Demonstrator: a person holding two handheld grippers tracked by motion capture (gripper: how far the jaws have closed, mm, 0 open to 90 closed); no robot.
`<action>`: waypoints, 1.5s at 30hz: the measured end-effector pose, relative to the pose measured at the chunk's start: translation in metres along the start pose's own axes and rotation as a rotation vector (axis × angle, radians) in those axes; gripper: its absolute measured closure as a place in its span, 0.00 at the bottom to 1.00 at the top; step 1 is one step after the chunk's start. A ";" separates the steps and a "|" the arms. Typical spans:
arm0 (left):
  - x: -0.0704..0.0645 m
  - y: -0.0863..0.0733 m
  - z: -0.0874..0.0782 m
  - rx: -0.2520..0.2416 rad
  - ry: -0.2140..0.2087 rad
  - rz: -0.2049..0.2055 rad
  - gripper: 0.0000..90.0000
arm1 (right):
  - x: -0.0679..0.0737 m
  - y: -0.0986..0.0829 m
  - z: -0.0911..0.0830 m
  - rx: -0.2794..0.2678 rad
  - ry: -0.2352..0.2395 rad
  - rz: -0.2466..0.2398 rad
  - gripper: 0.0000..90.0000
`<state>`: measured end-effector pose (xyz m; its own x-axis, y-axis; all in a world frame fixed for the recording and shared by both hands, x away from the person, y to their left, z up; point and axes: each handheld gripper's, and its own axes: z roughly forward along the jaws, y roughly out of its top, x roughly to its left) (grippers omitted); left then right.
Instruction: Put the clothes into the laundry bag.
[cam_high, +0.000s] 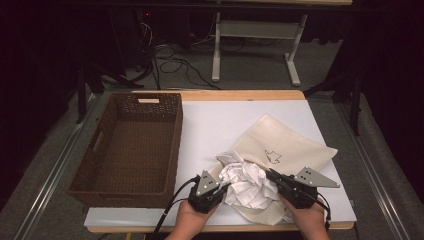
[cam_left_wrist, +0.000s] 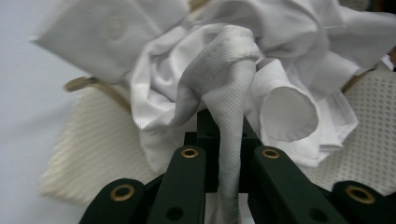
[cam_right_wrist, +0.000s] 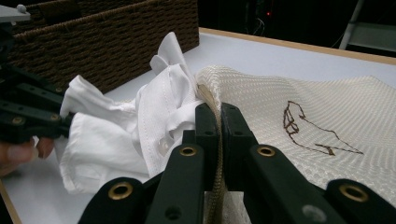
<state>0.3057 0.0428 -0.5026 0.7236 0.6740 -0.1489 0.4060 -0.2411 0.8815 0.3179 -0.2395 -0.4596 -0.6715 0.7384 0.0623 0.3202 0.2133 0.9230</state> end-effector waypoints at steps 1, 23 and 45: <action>-0.004 0.001 0.003 0.003 -0.003 0.017 0.95 | 0.000 0.000 0.000 0.000 0.000 -0.003 0.98; -0.028 0.017 0.059 0.010 -0.038 0.050 0.96 | 0.001 -0.002 0.004 0.010 0.002 0.000 0.98; -0.015 0.006 0.051 -0.006 0.069 -0.008 0.97 | 0.013 0.006 -0.003 -0.049 0.090 0.009 0.98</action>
<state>0.3259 -0.0041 -0.5184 0.6798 0.7227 -0.1248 0.4080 -0.2312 0.8832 0.3094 -0.2307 -0.4519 -0.7268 0.6792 0.1025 0.2950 0.1738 0.9396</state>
